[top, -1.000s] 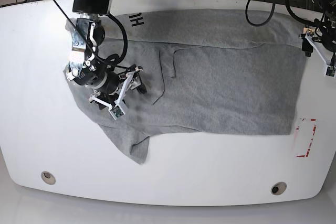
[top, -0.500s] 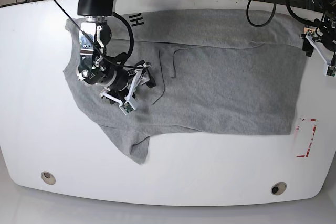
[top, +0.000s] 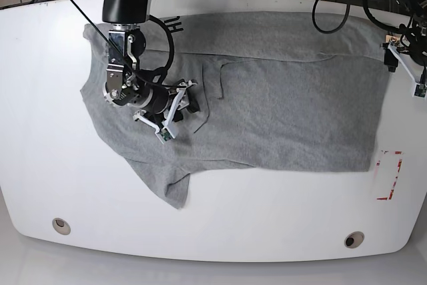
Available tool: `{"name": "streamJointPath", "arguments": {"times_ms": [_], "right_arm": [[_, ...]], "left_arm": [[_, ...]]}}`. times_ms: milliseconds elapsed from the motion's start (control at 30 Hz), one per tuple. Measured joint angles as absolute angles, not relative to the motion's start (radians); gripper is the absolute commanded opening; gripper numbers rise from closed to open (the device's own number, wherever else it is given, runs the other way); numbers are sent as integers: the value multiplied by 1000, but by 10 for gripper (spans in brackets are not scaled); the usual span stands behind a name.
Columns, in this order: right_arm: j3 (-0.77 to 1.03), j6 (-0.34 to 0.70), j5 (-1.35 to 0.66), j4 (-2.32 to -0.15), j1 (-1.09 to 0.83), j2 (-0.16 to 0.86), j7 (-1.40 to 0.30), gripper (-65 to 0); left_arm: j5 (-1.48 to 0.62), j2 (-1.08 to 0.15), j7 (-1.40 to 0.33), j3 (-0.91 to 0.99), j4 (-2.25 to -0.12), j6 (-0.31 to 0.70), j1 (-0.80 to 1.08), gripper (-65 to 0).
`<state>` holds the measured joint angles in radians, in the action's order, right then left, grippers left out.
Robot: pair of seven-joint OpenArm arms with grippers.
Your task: Layout the t-shirt on the table in an organized manner, then fold the t-shirt properly
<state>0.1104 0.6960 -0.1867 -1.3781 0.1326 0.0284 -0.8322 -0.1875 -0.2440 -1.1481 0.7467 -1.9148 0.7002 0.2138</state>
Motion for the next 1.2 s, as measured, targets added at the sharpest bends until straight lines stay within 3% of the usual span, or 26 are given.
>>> {"name": "streamJointPath", "arguments": {"times_ms": [133, 300, 367, 1067, 1200], "right_arm": [[110, 697, -188, -1378, 131, 28, -833, -465], [111, 696, -187, -1378, 131, 28, -834, -609], [111, 696, -187, -1380, 130, 28, -835, -631], [117, 697, -181, -1505, 123, 86, -876, -623], [117, 696, -181, -1503, 126, 92, -875, -477]], "left_arm": [[-188, -244, -1148, 747, -1915, 700, 213, -140], [-188, -244, -1148, 747, -1915, 700, 214, -140], [-188, -244, -1148, 747, -1915, 700, 214, -140], [-189, -241, -1148, 747, -1914, 701, 214, -140], [-188, -242, -1148, 747, -1914, 700, 214, -140]]}}
